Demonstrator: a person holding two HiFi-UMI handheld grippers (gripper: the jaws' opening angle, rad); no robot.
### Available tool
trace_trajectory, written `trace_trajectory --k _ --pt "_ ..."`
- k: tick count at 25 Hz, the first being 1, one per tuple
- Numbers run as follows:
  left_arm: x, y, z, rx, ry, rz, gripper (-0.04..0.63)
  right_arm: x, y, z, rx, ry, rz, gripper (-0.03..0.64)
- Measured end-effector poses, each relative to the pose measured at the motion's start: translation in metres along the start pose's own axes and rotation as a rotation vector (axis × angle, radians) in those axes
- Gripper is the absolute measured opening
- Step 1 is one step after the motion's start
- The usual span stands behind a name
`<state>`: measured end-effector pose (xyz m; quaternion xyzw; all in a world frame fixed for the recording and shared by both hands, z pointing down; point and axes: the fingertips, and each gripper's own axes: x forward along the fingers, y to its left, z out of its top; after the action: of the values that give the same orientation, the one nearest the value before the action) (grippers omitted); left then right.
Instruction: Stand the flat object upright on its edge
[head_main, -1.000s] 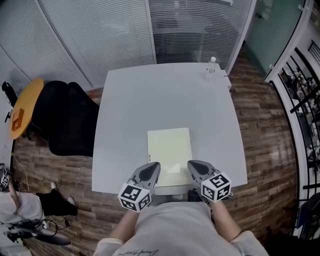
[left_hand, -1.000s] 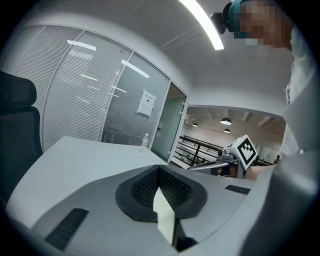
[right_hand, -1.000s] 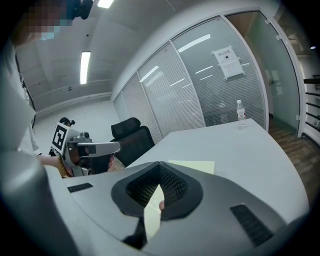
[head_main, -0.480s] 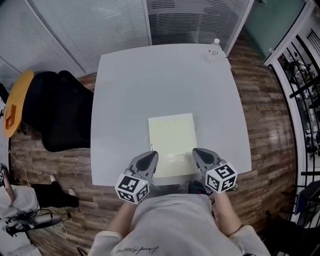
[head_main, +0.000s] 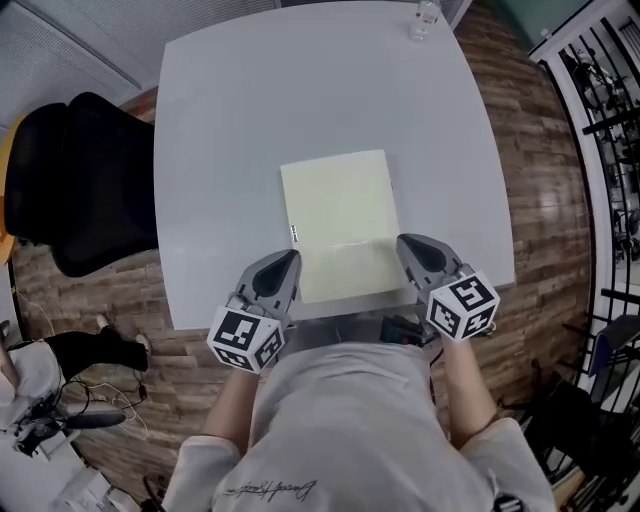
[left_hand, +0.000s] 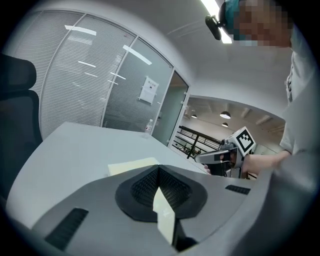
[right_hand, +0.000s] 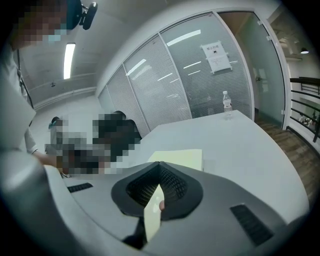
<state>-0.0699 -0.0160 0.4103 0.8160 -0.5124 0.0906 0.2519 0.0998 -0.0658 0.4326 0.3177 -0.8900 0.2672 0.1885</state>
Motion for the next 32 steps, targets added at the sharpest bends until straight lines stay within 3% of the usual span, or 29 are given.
trace_trajectory --k 11,20,23,27,32 --pt "-0.001 0.011 -0.042 -0.05 0.089 0.031 0.011 -0.003 -0.011 -0.037 0.03 0.092 -0.046 0.023" --pt "0.006 0.036 -0.083 -0.143 0.186 0.086 0.012 0.008 -0.027 -0.065 0.02 0.171 -0.073 0.026" --pt "0.009 0.037 -0.099 -0.169 0.235 0.068 0.015 0.012 -0.028 -0.071 0.045 0.19 -0.045 0.066" --pt "0.009 0.036 -0.114 -0.204 0.271 0.044 0.096 0.013 -0.034 -0.084 0.066 0.224 -0.047 0.119" --pt "0.009 0.039 -0.124 -0.268 0.301 0.028 0.147 0.015 -0.038 -0.094 0.086 0.263 -0.045 0.192"
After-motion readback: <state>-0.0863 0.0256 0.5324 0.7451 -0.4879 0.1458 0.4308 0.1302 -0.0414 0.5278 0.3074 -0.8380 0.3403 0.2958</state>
